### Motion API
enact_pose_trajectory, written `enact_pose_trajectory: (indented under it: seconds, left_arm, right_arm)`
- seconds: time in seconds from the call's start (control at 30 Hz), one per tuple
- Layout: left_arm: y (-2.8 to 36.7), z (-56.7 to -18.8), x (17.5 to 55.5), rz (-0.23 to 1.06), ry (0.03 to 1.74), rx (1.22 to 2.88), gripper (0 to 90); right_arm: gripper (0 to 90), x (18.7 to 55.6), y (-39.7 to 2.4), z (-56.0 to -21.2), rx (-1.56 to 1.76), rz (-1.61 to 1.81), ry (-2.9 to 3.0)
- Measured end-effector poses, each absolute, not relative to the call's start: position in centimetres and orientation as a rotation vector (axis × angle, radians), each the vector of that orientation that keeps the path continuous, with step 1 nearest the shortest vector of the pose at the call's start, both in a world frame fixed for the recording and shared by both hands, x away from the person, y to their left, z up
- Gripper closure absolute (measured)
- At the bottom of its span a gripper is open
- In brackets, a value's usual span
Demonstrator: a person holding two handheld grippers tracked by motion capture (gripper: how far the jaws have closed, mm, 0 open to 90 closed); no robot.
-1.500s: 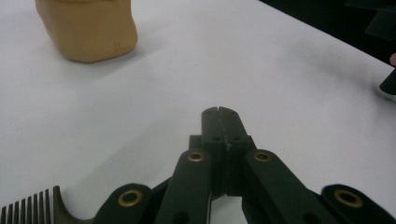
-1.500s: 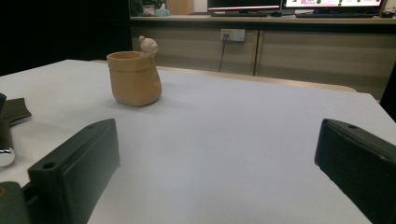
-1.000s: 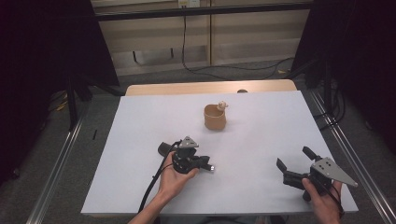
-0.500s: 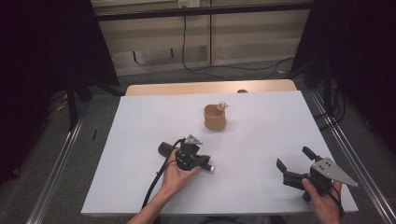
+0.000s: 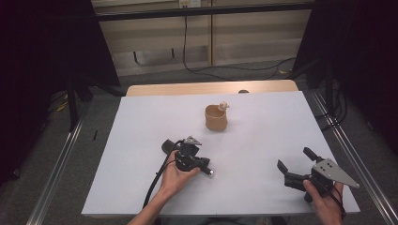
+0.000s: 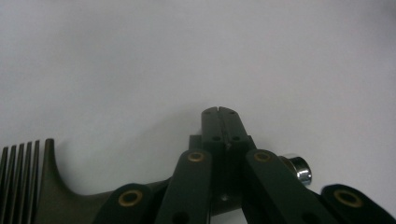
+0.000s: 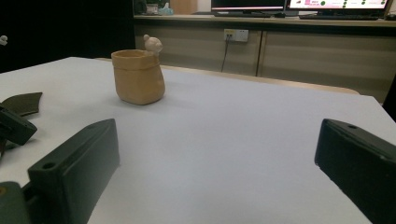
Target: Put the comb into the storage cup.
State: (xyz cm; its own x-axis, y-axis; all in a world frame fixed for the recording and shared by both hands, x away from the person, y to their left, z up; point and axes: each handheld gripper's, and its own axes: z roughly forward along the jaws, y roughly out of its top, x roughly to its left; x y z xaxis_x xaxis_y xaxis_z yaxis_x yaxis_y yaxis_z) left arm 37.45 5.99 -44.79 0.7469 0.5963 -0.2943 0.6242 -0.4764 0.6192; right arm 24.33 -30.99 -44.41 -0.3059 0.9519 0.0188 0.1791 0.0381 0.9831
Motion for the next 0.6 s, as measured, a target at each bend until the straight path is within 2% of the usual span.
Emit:
enact_pose_trajectory:
  seconds: [0.6]
  left_arm:
    - [6.33,-44.60,36.86,-0.051,0.899,2.237,90.0]
  right_arm:
    - [0.0,24.26,-31.07,-44.38,1.171,1.341,1.589]
